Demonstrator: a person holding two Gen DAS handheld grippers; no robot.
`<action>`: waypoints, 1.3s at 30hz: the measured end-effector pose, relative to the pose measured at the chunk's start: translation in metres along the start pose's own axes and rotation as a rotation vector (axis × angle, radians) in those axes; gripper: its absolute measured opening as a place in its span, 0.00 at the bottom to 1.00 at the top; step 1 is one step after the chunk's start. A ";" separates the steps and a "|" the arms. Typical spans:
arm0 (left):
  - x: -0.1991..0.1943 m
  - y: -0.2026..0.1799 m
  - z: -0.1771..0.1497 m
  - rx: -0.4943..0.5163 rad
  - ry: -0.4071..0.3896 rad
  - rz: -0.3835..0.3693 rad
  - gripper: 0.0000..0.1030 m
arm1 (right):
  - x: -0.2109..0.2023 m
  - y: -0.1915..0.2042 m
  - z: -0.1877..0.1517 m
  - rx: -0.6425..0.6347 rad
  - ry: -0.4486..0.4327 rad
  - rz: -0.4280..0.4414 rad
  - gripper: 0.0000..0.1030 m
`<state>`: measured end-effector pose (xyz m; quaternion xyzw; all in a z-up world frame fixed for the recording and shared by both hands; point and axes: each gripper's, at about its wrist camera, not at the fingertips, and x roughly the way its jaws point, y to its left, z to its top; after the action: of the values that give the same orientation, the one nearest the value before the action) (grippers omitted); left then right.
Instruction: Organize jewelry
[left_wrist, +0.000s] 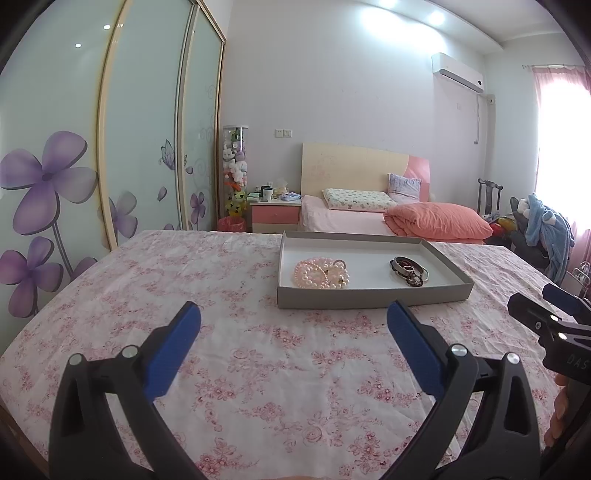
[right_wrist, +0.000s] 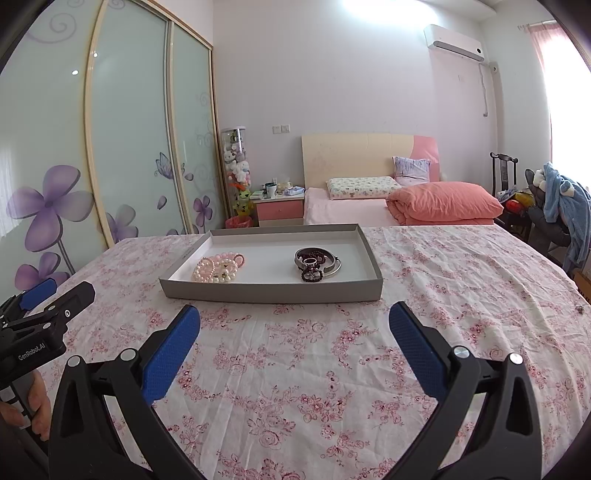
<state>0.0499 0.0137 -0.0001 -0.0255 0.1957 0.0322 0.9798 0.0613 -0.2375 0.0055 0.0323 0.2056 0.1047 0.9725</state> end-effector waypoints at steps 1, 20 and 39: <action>0.000 0.000 0.000 0.000 0.000 0.000 0.96 | 0.000 0.000 0.000 0.000 0.000 0.000 0.98; 0.000 -0.004 -0.001 0.011 0.002 0.000 0.96 | 0.001 0.000 -0.002 0.002 0.005 0.001 0.98; 0.000 -0.005 -0.001 0.009 0.002 -0.003 0.96 | 0.002 0.000 -0.002 0.003 0.006 0.001 0.98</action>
<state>0.0499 0.0087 -0.0007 -0.0215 0.1966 0.0298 0.9798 0.0621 -0.2370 0.0031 0.0336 0.2087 0.1050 0.9717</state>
